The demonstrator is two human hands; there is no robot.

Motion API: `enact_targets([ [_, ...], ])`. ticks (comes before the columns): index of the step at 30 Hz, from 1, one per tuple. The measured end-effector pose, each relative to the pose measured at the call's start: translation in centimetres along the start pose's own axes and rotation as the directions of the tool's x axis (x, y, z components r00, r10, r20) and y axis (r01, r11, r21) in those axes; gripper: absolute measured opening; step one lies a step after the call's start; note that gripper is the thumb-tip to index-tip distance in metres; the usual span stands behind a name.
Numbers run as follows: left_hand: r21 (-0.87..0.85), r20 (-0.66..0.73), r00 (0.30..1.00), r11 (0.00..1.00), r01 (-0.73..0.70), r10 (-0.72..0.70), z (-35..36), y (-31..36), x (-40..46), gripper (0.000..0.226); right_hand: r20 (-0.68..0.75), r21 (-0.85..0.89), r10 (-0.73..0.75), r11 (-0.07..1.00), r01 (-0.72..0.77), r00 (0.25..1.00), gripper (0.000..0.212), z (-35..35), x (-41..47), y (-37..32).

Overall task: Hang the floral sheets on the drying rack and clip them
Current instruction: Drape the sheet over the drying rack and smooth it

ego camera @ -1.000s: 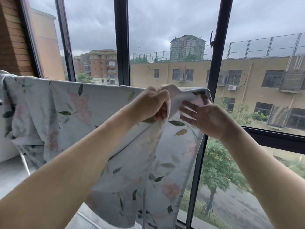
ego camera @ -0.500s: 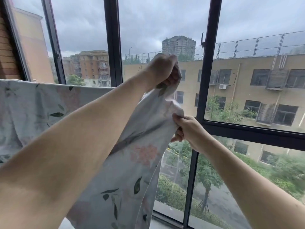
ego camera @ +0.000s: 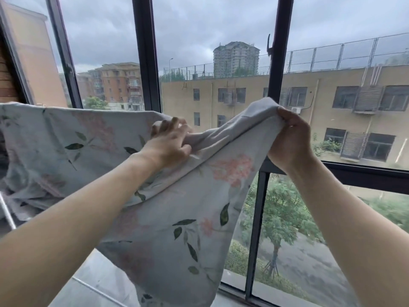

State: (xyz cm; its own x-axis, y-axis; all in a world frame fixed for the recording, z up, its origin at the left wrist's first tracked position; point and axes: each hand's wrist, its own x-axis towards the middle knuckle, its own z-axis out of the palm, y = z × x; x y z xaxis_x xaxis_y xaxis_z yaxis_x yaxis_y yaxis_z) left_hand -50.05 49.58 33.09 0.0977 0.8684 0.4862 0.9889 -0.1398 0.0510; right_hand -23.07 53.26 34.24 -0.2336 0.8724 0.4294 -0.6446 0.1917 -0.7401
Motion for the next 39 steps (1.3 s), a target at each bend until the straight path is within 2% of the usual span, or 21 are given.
enact_targets([
  [2,-0.030,-0.148,0.986,0.997,0.069,-0.073,-0.1,-1.5,-0.2,0.033,0.032,0.008,0.034,0.999,-0.034,0.999,0.051,-0.3,0.2,0.2],
  [4,-0.076,-0.202,0.975,0.994,0.082,-0.096,-0.4,-3.3,-0.1,0.016,0.085,-0.070,0.102,0.993,-0.096,0.991,0.056,-0.9,0.4,0.9],
  [7,-0.108,-0.186,0.982,0.993,-0.041,0.020,-0.9,-5.6,0.1,0.031,0.107,-0.381,0.280,0.898,-0.221,0.954,0.052,-2.3,0.1,2.4],
  [9,-0.116,-0.211,0.977,0.992,-0.045,0.020,-1.3,-7.2,0.5,0.041,0.014,-0.514,0.360,0.803,-0.302,0.933,0.038,-2.6,-0.1,3.6],
  [11,-0.010,-0.252,0.968,1.000,0.010,-0.012,-1.4,-9.0,0.8,0.043,-0.122,-0.501,0.359,0.783,-0.370,0.925,0.018,-2.3,0.1,4.9],
  [14,0.271,-0.242,0.968,0.963,-0.006,0.074,-0.7,-12.0,0.9,0.062,-0.237,-0.279,0.317,0.883,-0.377,0.918,0.017,-1.0,1.3,6.4],
  [17,0.434,-0.288,0.946,0.901,-0.013,0.152,0.7,-14.3,0.7,0.067,-0.317,0.054,0.303,0.952,-0.302,0.899,0.027,1.0,2.5,7.5],
  [19,0.454,-0.275,0.957,0.890,0.049,0.088,1.9,-14.4,0.5,0.072,-0.379,0.186,0.287,0.955,-0.232,0.880,0.023,2.7,3.0,8.0],
  [21,0.404,-0.191,0.981,0.909,0.100,-0.022,3.1,-13.2,0.2,0.072,-0.437,0.247,0.256,0.956,-0.158,0.862,0.023,4.0,3.5,8.4],
  [22,0.361,-0.152,0.985,0.924,0.128,-0.077,3.6,-12.8,0.5,0.062,-0.467,0.259,0.240,0.958,-0.128,0.851,0.023,4.5,3.8,8.5],
  [24,0.189,-0.130,0.984,0.972,0.142,-0.119,3.9,-12.6,1.2,0.040,-0.502,0.279,0.219,0.957,-0.083,0.837,0.022,5.1,4.3,8.9],
  [25,0.082,-0.145,0.983,0.989,0.121,-0.108,3.6,-12.8,1.5,0.037,-0.519,0.287,0.199,0.957,-0.050,0.831,0.023,5.3,4.6,9.0],
  [27,-0.069,-0.304,0.948,0.995,0.078,-0.095,1.6,-13.3,2.1,0.031,-0.580,0.298,0.157,0.954,0.029,0.799,0.025,5.3,5.1,9.1],
  [29,-0.198,-0.480,0.872,0.980,-0.002,-0.095,-2.3,-13.3,3.4,0.023,-0.649,0.306,0.113,0.944,0.122,0.753,0.024,5.2,5.3,8.6],
  [31,-0.286,-0.550,0.823,0.958,-0.030,-0.138,-6.8,-13.1,6.3,0.024,-0.694,0.331,0.067,0.914,0.235,0.717,0.014,5.0,5.7,8.3],
  [34,-0.356,-0.591,0.749,0.930,0.091,-0.299,-11.2,-14.3,11.9,0.033,-0.711,0.302,0.005,0.905,0.300,0.703,0.009,4.8,5.5,8.0],
  [36,-0.296,-0.510,0.777,0.923,0.245,-0.370,-11.7,-15.5,14.3,0.041,-0.761,0.268,-0.021,0.900,0.344,0.648,0.017,4.1,5.1,7.9],
  [37,-0.199,-0.436,0.811,0.920,0.336,-0.391,-11.4,-15.9,15.0,0.045,-0.783,0.240,-0.033,0.905,0.352,0.621,0.021,3.5,4.7,8.0],
  [38,-0.081,-0.367,0.844,0.917,0.390,-0.391,-10.9,-15.9,15.2,0.049,-0.798,0.219,-0.043,0.909,0.355,0.601,0.021,2.9,4.3,8.2],
  [39,0.011,-0.298,0.886,0.927,0.375,-0.355,-10.1,-15.5,15.1,0.052,-0.802,0.210,-0.050,0.909,0.361,0.595,0.020,2.0,3.9,8.6],
])
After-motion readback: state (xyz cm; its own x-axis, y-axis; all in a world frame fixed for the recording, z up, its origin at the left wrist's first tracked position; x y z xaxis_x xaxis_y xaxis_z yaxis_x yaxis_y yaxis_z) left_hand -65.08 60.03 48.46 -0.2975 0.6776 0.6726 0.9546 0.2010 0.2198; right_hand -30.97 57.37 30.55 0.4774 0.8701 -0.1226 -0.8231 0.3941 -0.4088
